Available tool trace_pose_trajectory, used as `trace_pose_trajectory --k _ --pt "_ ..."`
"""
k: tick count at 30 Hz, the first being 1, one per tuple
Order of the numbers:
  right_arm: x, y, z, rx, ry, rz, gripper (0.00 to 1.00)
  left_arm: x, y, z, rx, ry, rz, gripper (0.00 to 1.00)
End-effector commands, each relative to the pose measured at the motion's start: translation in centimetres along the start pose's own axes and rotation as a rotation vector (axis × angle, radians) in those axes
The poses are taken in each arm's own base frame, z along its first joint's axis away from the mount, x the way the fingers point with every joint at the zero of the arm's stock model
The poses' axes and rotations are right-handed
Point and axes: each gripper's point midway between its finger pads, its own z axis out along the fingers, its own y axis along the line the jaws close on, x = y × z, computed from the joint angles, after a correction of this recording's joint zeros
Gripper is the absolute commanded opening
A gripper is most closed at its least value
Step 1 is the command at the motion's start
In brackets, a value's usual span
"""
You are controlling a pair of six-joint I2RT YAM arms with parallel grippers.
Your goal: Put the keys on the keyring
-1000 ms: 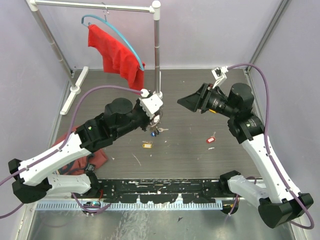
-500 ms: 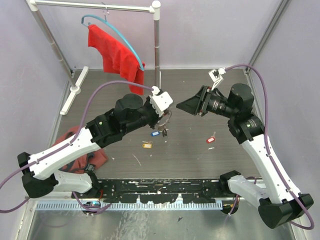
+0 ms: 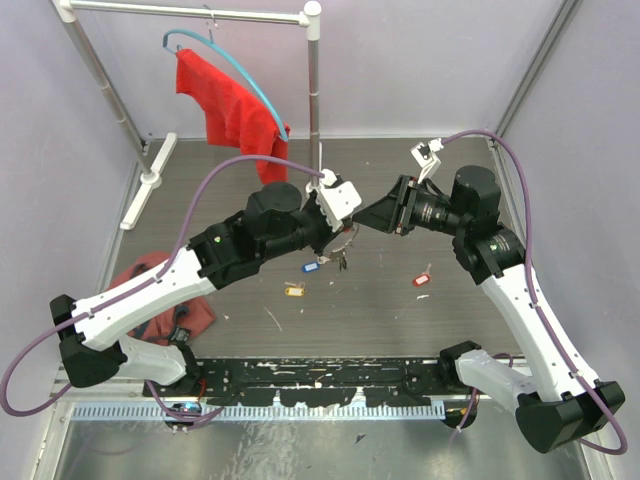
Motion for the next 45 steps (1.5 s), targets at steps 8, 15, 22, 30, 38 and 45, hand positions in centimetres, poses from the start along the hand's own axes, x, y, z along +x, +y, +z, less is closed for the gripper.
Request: trace_pose_trajectory --k 8,15,22,30,38,45 --pt "-0.8 1.7 -0.4 -0.05 -0.012 -0.051 0.23 -3.2 -0.2 -0.2 0.016 -0.094 0.002 0.0" --pt "-0.7 1.7 -0.3 -0.055 -0.004 -0.044 0.23 -3.3 -0.2 -0.3 0.02 -0.098 0.003 0.0" --pt "-0.4 1.5 -0.2 -0.053 0.009 -0.038 0.12 -3.5 -0.1 -0.4 0.013 -0.106 0.004 0.0" --pt "-1.2 1.6 -0.4 -0.035 -0.026 -0.056 0.01 -3.7 -0.2 -0.5 0.019 -0.116 0.001 0.17" --pt "-3.1 2.0 -1.1 0.014 -0.122 -0.074 0.01 -4.0 0.0 -2.5 0.001 -0.165 -0.034 0.55" --pt "-4.2 2.2 -1.4 0.032 -0.197 -0.05 0.01 -1.0 0.8 -3.9 -0.079 -0.13 -0.105 0.64"
